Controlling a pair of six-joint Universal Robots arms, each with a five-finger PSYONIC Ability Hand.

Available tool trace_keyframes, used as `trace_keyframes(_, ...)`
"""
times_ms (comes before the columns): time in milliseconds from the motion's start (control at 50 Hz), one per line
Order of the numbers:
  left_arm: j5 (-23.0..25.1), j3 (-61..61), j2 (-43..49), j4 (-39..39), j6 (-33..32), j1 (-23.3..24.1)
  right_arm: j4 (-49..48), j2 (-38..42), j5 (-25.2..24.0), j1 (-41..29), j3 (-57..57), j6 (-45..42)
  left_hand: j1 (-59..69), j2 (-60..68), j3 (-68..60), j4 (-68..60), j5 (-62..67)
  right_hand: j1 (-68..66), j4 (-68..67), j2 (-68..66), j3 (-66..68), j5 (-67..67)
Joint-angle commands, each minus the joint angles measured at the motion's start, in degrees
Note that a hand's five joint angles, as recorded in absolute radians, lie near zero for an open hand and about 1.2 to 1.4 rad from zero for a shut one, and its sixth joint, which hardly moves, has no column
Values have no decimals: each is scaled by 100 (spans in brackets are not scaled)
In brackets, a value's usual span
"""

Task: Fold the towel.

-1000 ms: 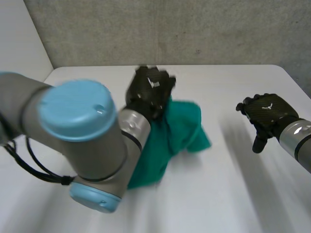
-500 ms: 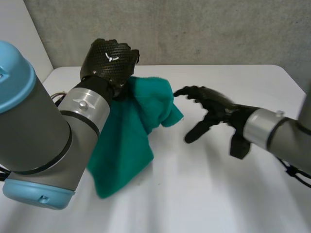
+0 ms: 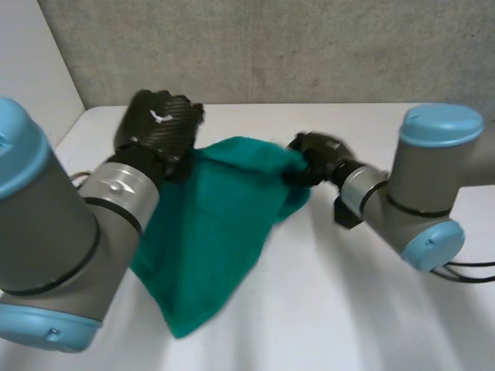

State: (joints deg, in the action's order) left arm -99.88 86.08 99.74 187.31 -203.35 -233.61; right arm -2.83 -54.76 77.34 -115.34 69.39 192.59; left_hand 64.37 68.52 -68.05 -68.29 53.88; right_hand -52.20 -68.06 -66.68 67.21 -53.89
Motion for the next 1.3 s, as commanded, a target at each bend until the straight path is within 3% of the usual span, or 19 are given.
trace_keyframes(20,57,137,-491,7,444,-825,28,-360,176,793,22,-1574,1563,1148,-1195,-1171,1612,-2780,-1194,-1332,1279,-1611)
trace_keyframes(100,74,146,-509,7,629,-993,221,-421,176,846,40,-2068,1563,1148,-1195,-1171,1612,-2780,-1194,-1332,1279,-1611)
trace_keyframes(260,426,630,-254,-46,709,-1170,2215,-834,185,759,154,-4412,1563,1148,-1195,-1171,1612,-2780,-1194,-1332,1279,-1611)
trace_keyframes(380,505,516,799,-46,648,-1187,2955,-861,255,732,93,-5390,1563,1148,-1195,-1171,1612,-2780,-1194,-1332,1279,-1611)
trace_keyframes(500,470,-302,1363,-2,472,-1187,2534,-405,404,723,-820,-4873,1563,1148,-1195,-1171,1612,-2780,-1194,-1332,1279,-1611)
trace_keyframes(520,453,-963,1477,7,454,-1179,2420,-325,431,714,-1030,-4663,1563,1148,-1195,-1171,1612,-2780,-1194,-1332,1279,-1611)
trace_keyframes(620,417,-2278,1416,401,551,-1196,1199,-219,677,776,-2113,-2826,1563,1148,-1195,-1171,1612,-2780,-1194,-1332,1279,-1611)
trace_keyframes(740,93,-2702,916,1710,656,-1319,-855,-1218,792,855,-1449,-1542,1563,1148,-1195,-1171,1612,-2780,-1194,-1332,1279,-1611)
trace_keyframes(820,30,-2395,766,2204,682,-1398,-1474,-1633,748,960,-684,-1461,1563,1148,-1195,-1171,1612,-2780,-1194,-1332,1279,-1611)
trace_keyframes(1020,663,-93,774,2178,1297,-1503,-869,-1661,616,1004,751,-1452,1563,1148,-1195,-1171,1612,-2780,-1194,-1332,1279,-1611)
trace_keyframes(1180,707,1358,1275,2222,1324,-1978,-386,-1564,449,1294,1577,-1759,1563,1148,-1195,-1171,1612,-2780,-1194,-1332,1279,-1611)
trace_keyframes(1260,707,1552,1548,2108,1315,-2084,-86,-967,255,1347,1753,-2269,1563,1148,-1195,-1171,1612,-2780,-1194,-1332,1279,-1611)
trace_keyframes(1300,707,1622,1539,1933,1315,-2066,-25,-765,264,1347,1771,-2410,279,-136,89,113,329,-2780,-1194,-1332,1279,-1611)
